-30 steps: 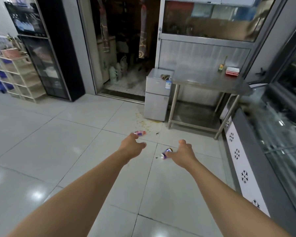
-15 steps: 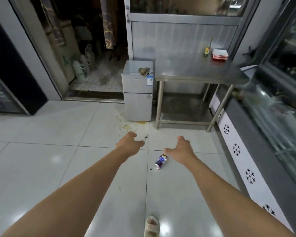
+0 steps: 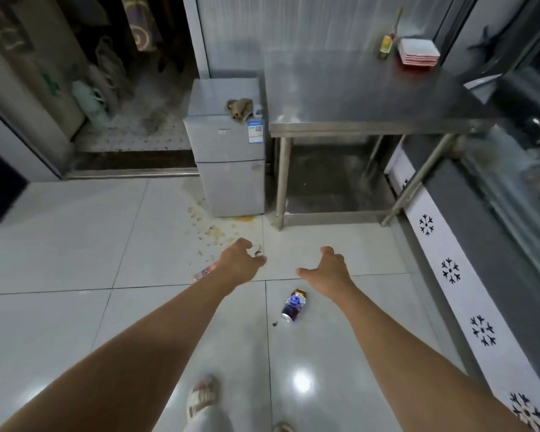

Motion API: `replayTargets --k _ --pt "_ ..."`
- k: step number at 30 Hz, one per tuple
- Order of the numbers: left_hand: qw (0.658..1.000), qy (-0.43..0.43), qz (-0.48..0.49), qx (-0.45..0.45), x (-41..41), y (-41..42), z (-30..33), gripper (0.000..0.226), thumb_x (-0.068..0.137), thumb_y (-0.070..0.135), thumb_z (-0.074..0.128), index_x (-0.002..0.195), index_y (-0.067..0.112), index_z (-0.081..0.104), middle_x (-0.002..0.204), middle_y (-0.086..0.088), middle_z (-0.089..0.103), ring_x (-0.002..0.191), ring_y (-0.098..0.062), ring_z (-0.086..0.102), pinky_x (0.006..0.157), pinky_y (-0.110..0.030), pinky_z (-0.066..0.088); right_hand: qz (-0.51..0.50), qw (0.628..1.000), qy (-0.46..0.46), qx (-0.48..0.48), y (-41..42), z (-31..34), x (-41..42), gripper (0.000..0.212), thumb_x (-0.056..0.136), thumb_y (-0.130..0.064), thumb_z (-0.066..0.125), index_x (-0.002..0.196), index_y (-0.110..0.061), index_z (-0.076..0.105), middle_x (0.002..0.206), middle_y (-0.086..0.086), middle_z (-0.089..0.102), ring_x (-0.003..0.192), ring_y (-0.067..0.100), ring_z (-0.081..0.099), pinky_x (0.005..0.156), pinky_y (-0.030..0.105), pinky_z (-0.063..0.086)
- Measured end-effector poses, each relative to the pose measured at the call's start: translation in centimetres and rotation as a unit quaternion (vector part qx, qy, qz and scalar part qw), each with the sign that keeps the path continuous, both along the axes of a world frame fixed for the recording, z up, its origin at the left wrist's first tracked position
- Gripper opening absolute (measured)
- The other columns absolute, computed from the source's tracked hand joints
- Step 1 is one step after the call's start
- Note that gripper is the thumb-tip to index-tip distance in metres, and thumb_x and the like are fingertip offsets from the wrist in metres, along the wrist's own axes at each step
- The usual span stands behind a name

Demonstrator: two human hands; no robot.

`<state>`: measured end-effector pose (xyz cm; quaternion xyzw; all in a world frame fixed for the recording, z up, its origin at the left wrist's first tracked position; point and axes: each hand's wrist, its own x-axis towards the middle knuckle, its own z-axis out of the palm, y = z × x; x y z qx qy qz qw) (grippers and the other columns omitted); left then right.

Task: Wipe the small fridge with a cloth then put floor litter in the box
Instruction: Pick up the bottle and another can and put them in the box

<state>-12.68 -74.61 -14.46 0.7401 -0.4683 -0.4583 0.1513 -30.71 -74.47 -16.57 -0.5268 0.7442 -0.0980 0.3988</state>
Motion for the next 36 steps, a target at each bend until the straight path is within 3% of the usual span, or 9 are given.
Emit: replayTargets --k 4,8,10,14,20,23,25,32,36 --pt "0.998 0.0 -0.055 0.017 1.1 -6.9 -4.0 0.051 0.087 0.034 0.059 0.132 0.016 0.043 0.126 -0.007 0.057 0.1 -0.021 0.055 0.081 -0.025 0.04 -0.05 0.998 -0.001 0.027 -4.6 -3.2 1.2 0.076 0.081 -0.033 0.068 0.139 -0.006 0.028 0.136 0.017 0.034 0.123 0.032 0.044 0.091 0.034 0.042" --pt "0.993 0.006 -0.112 0.042 2.0 -13.3 -8.1 0.046 0.085 0.031 0.061 0.126 0.015 0.046 0.107 -0.006 0.064 0.085 -0.018 0.059 0.074 -0.024 0.042 -0.13 0.99 -0.002 0.054 -8.4 -6.5 2.7 0.075 0.08 -0.03 0.069 0.139 -0.005 0.029 0.135 0.018 0.035 0.12 0.032 0.047 0.093 0.036 0.047" --pt "0.989 0.003 -0.142 0.051 2.2 -15.9 -9.9 0.043 0.085 0.028 0.061 0.123 0.012 0.048 0.102 -0.009 0.067 0.094 -0.024 0.062 0.078 -0.026 0.045 -0.177 0.982 0.0 0.07 -9.6 -7.9 3.4 0.069 0.08 -0.027 0.068 0.135 -0.004 0.033 0.132 0.018 0.038 0.115 0.032 0.05 0.089 0.035 0.048" --pt "0.976 -0.017 -0.212 0.047 2.0 -20.0 -13.5 0.043 0.085 0.029 0.062 0.123 0.013 0.049 0.116 -0.009 0.065 0.112 -0.024 0.056 0.092 -0.028 0.041 -0.243 0.965 -0.003 0.099 -11.1 -11.7 4.3 0.065 0.08 -0.025 0.068 0.132 -0.004 0.035 0.13 0.017 0.041 0.115 0.031 0.049 0.081 0.029 0.039" --pt "0.959 -0.031 -0.277 0.051 0.0 -23.1 -21.2 0.042 0.083 0.026 0.064 0.12 0.012 0.05 0.113 -0.01 0.066 0.109 -0.029 0.058 0.092 -0.033 0.046 -0.302 0.942 -0.014 0.144 -12.6 -20.2 4.0 0.071 0.08 -0.03 0.068 0.136 -0.006 0.032 0.133 0.018 0.04 0.12 0.032 0.046 0.091 0.034 0.042" --pt "0.945 -0.047 -0.315 0.067 -1.1 -24.4 -27.1 0.043 0.084 0.03 0.062 0.122 0.016 0.049 0.116 -0.007 0.064 0.108 -0.025 0.057 0.088 -0.028 0.044 -0.323 0.934 -0.016 0.15 -13.1 -26.3 3.3 0.071 0.081 -0.034 0.067 0.136 -0.006 0.033 0.133 0.018 0.042 0.12 0.032 0.047 0.092 0.033 0.042" --pt "0.944 -0.047 -0.318 0.075 -1.5 -24.9 -30.4 0.043 0.084 0.031 0.061 0.123 0.017 0.049 0.117 -0.006 0.063 0.108 -0.024 0.057 0.09 -0.033 0.047 -0.34 0.928 -0.019 0.153 -13.4 -30.1 2.8 0.068 0.081 -0.033 0.068 0.134 -0.006 0.035 0.131 0.018 0.044 0.118 0.031 0.049 0.088 0.031 0.042" --pt "0.926 -0.085 -0.356 0.094 -3.6 -26.0 -49.0 0.044 0.085 0.032 0.061 0.124 0.017 0.048 0.117 -0.003 0.062 0.107 -0.022 0.058 0.089 -0.032 0.046 -0.358 0.914 -0.034 0.189 -14.0 -49.9 0.8 0.072 0.078 -0.032 0.07 0.135 -0.005 0.034 0.131 0.018 0.045 0.116 0.031 0.051 0.08 0.026 0.038" --pt "0.919 -0.099 -0.369 0.095 -3.7 -25.6 -58.1 0.044 0.084 0.031 0.062 0.124 0.018 0.047 0.118 -0.003 0.063 0.107 -0.021 0.059 0.089 -0.03 0.045 -0.366 0.91 -0.031 0.194 -14.0 -59.5 0.5 0.076 0.077 -0.03 0.073 0.137 -0.007 0.032 0.132 0.017 0.044 0.117 0.029 0.051 0.088 0.031 0.045"
